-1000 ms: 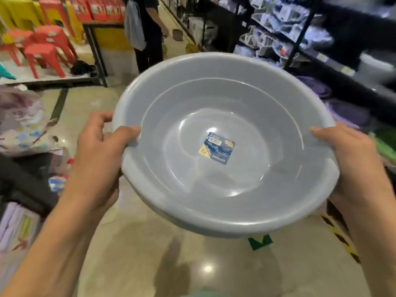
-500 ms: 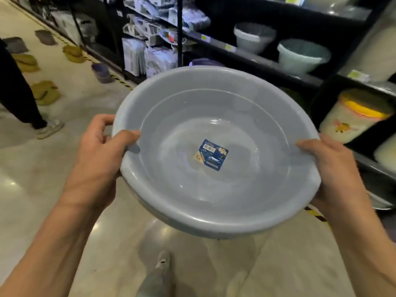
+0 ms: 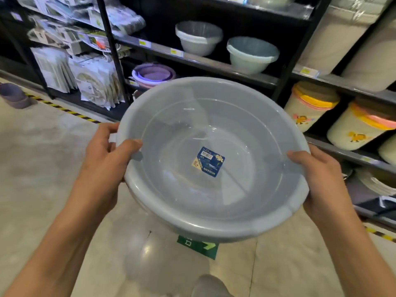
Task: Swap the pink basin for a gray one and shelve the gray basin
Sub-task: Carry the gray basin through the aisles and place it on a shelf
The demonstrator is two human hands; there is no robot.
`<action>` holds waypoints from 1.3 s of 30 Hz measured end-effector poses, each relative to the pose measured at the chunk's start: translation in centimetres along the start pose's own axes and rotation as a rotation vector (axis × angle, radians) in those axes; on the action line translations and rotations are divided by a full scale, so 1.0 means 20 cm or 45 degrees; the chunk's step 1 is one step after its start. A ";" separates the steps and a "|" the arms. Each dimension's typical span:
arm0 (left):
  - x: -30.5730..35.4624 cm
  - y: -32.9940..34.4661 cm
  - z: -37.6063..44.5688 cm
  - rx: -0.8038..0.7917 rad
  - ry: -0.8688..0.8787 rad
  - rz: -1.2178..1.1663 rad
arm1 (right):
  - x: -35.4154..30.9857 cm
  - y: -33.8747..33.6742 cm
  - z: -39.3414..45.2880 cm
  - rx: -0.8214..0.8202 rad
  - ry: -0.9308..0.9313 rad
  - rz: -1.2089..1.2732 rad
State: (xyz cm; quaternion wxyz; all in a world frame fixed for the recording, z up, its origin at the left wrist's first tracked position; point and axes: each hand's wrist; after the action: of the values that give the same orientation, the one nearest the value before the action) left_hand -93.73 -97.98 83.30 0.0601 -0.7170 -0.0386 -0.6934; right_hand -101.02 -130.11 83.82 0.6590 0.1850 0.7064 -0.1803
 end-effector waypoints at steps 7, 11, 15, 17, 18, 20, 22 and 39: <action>-0.08 0.20 0.51 -0.080 -0.034 0.081 | 0.09 0.13 0.44 0.119 0.045 -0.020; -0.12 0.35 0.80 -0.114 -0.021 0.144 | 0.11 0.19 0.72 0.118 0.027 -0.056; -0.15 0.48 1.06 -0.162 0.009 0.146 | 0.13 0.26 0.96 0.138 0.017 -0.115; -0.18 0.53 1.19 -0.191 0.013 0.159 | 0.16 0.29 1.08 0.165 0.032 -0.170; -0.21 0.55 1.26 -0.203 0.010 0.163 | 0.17 0.31 1.13 0.174 0.045 -0.189; -0.26 0.59 1.41 -0.221 -0.007 0.172 | 0.21 0.35 1.25 0.195 0.061 -0.207; -0.32 0.61 1.55 -0.226 -0.032 0.192 | 0.26 0.40 1.35 0.231 0.083 -0.241; -1.05 0.79 2.81 -0.620 -0.002 0.498 | 0.96 1.00 2.06 0.459 0.266 -0.455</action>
State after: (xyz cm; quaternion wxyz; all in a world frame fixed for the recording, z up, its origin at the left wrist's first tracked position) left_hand -36.74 -105.24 59.97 0.0188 -0.7046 0.2672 -0.6571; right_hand -56.67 -132.91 61.68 0.4966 0.1891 0.7486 -0.3965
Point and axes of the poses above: each hand's wrist, its own z-axis towards the middle knuckle, its own y-axis out of the palm, x = y × z, and after that the axes turned 1 degree about z, right-handed
